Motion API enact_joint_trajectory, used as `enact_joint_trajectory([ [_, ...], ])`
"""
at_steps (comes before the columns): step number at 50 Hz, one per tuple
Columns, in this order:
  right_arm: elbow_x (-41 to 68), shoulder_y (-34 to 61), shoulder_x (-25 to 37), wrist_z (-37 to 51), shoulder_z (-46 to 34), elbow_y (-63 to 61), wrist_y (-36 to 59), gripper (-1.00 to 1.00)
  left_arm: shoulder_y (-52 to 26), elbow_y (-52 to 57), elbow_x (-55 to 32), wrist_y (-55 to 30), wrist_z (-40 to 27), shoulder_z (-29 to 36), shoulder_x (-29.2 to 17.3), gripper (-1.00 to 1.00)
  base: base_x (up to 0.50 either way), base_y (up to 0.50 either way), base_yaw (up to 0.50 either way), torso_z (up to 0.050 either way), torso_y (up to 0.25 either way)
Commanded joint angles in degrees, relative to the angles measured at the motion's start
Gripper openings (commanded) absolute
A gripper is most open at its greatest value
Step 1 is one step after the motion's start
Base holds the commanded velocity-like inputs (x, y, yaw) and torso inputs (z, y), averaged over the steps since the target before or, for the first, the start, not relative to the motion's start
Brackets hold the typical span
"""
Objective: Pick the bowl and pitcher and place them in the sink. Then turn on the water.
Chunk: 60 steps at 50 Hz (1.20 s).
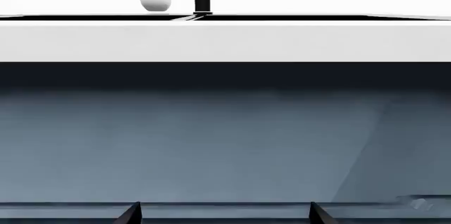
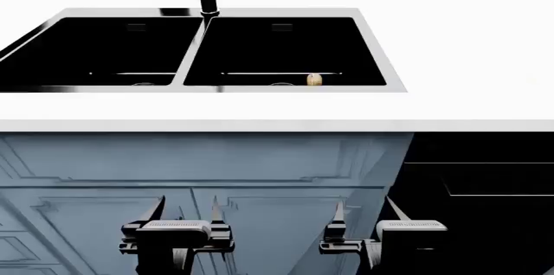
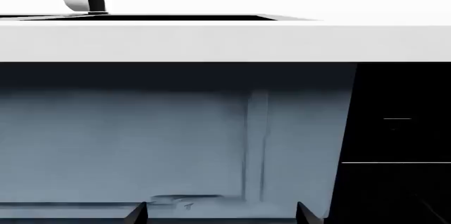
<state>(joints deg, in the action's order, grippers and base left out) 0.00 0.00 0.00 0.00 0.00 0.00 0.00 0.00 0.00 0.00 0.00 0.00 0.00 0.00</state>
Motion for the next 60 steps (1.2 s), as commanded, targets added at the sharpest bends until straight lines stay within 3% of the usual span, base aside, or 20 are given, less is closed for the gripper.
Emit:
enact_joint_trajectory([
  [1, 0.45, 0.18, 0.93, 1.31, -1.21, 0.67, -0.24, 1.0, -0.31, -0.97, -0.48, 0.99, -1.26, 1.13, -0.93, 1.0, 0.0, 0.0, 0.0, 0.0, 0.0],
  [8, 1.18, 0.68, 2.17, 3.25, -2.63, 3.55, -1.9, 1.0, -1.28, -3.77, -0.76, 4.05, -3.45, 2.76, -2.2, 1.0, 0.0, 0.0, 0.0, 0.0, 0.0],
  [17, 3.14, 0.92, 2.83, 4.09, -3.28, 4.62, -2.02, 1.0, -1.06, -3.42, -1.93, 4.65, -4.02, 4.1, -3.32, 1.0, 0.0, -0.04, 0.0, 0.047, 0.012],
  [60, 8.2, 1.67, 5.32, 7.29, -6.05, 6.0, -1.95, 1.0, -1.09, -2.36, -4.81, 4.19, -7.39, 7.4, -6.18, 1.0, 0.0, -0.5, 0.0, 0.05, 0.015],
])
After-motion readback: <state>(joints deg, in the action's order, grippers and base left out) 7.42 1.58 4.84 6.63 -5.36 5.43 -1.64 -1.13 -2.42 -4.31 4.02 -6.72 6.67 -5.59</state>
